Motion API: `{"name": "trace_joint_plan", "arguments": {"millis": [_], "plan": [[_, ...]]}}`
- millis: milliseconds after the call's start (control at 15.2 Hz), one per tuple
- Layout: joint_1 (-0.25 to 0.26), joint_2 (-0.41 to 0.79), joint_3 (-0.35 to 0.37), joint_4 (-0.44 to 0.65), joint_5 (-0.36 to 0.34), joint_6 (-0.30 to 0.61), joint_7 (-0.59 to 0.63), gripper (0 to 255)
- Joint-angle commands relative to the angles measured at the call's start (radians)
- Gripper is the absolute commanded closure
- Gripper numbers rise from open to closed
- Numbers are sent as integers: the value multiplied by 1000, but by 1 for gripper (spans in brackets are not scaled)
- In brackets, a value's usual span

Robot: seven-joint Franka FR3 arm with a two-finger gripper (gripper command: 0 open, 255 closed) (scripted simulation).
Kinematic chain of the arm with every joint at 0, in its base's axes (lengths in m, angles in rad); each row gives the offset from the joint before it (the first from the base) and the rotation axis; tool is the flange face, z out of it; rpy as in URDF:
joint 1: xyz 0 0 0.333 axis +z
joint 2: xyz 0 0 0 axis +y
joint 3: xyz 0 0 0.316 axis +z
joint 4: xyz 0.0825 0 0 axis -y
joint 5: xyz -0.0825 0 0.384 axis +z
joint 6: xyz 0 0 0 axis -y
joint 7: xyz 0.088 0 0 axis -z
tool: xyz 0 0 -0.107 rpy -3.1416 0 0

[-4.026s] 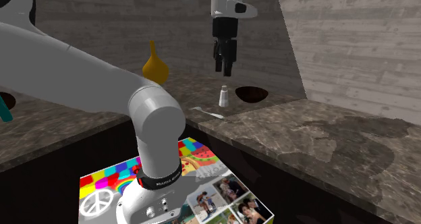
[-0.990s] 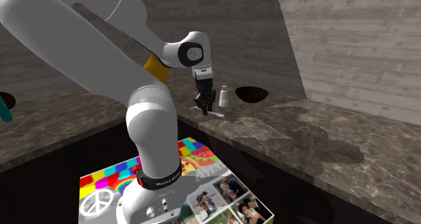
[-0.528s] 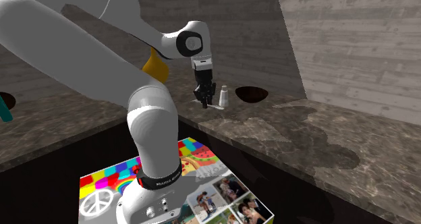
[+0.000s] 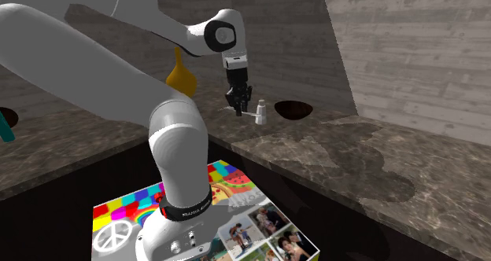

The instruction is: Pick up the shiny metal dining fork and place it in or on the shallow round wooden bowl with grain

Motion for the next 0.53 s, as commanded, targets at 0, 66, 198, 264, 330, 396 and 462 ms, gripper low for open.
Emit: {"name": "trace_joint_plan", "arguments": {"millis": [0,66,198,264,330,396,462], "plan": [[-1,-10,-18,18,-12,-28,-3,255],[-1,-15,-26,27,-17,-43,-4,255],[-1,-25,-43,46,-28,-72,-6,255],[-1,-29,-51,55,-34,-86,-6,255],[-2,-33,-59,65,-39,-101,-7,255],[-2,-33,-59,65,-39,-101,-7,255],[-35,9,-44,90,-50,-78,-10,255]]}}
